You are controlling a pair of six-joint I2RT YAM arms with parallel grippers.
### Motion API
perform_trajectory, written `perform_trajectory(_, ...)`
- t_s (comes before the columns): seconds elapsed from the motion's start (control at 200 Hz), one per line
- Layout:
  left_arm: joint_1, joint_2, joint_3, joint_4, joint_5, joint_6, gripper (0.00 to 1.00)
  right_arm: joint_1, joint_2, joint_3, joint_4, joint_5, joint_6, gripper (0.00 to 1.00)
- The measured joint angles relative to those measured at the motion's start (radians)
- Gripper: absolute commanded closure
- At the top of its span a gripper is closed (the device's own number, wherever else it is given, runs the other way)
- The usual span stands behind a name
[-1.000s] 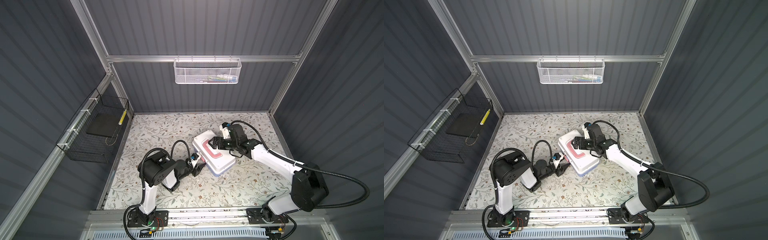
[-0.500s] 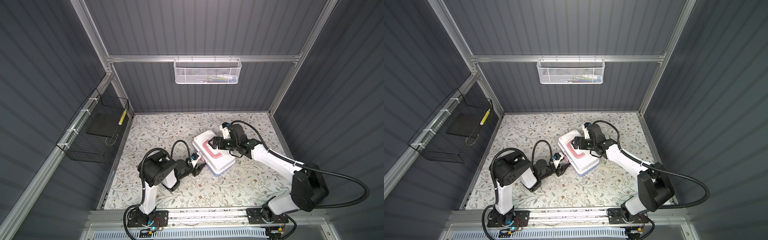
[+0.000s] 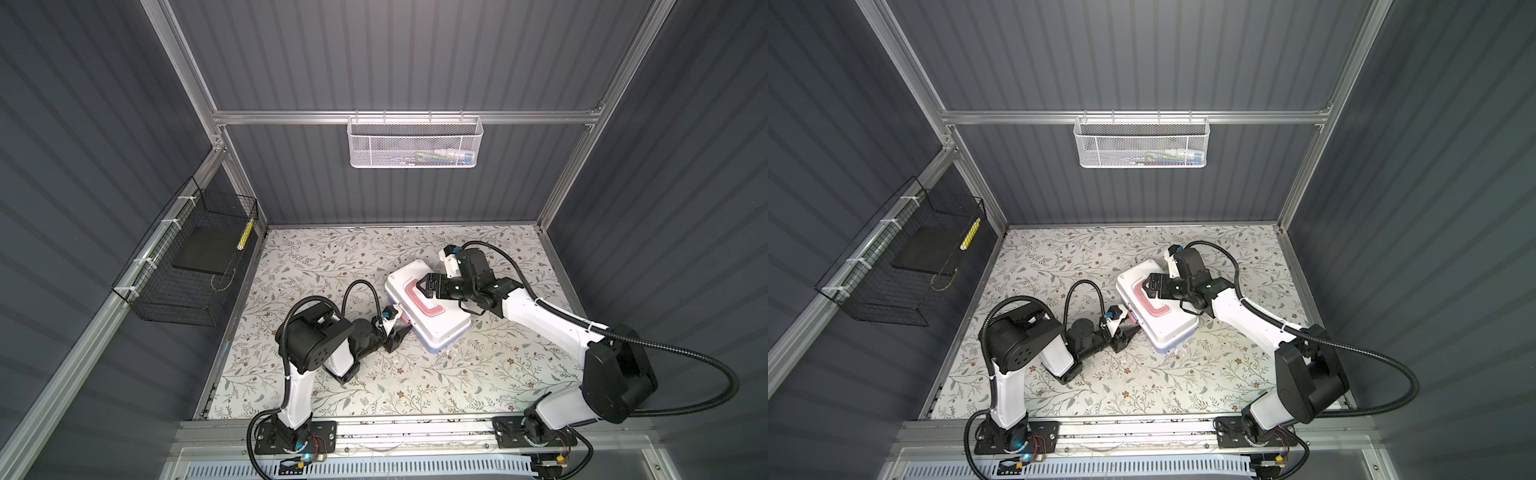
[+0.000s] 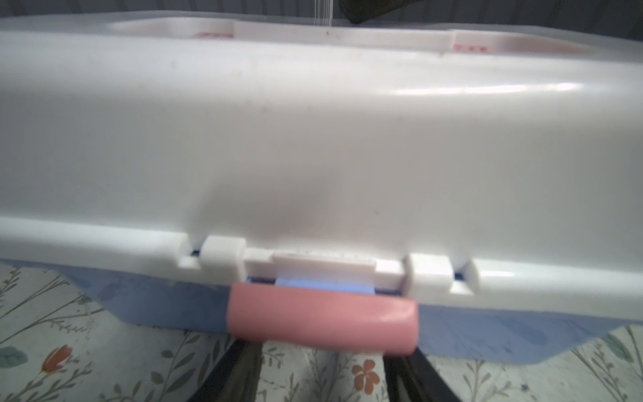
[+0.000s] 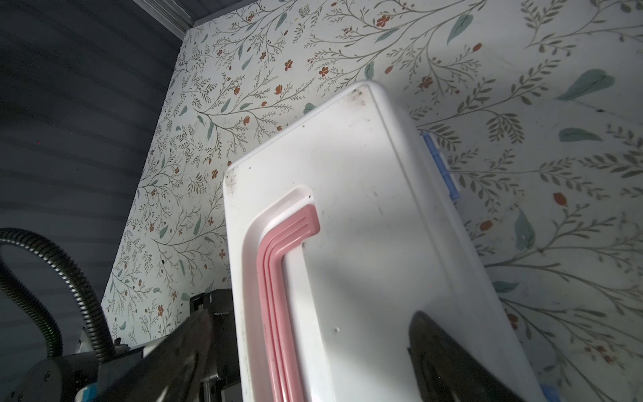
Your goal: Pack the tool kit
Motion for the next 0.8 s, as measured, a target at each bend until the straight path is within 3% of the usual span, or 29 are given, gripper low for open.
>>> perform_trajectory(0.5,0.0,-0.007,0.0,-0.003,-0.005,0.0,0.42,0.0,0.002,0.0,0.005,-0.008,0.0,0.1)
perform_trajectory(0.8,0.0,-0.017,0.0,-0.01,-0.004,0.001,0.47,-0.001,0.002,0.0,0.005,-0.011,0.0,0.1)
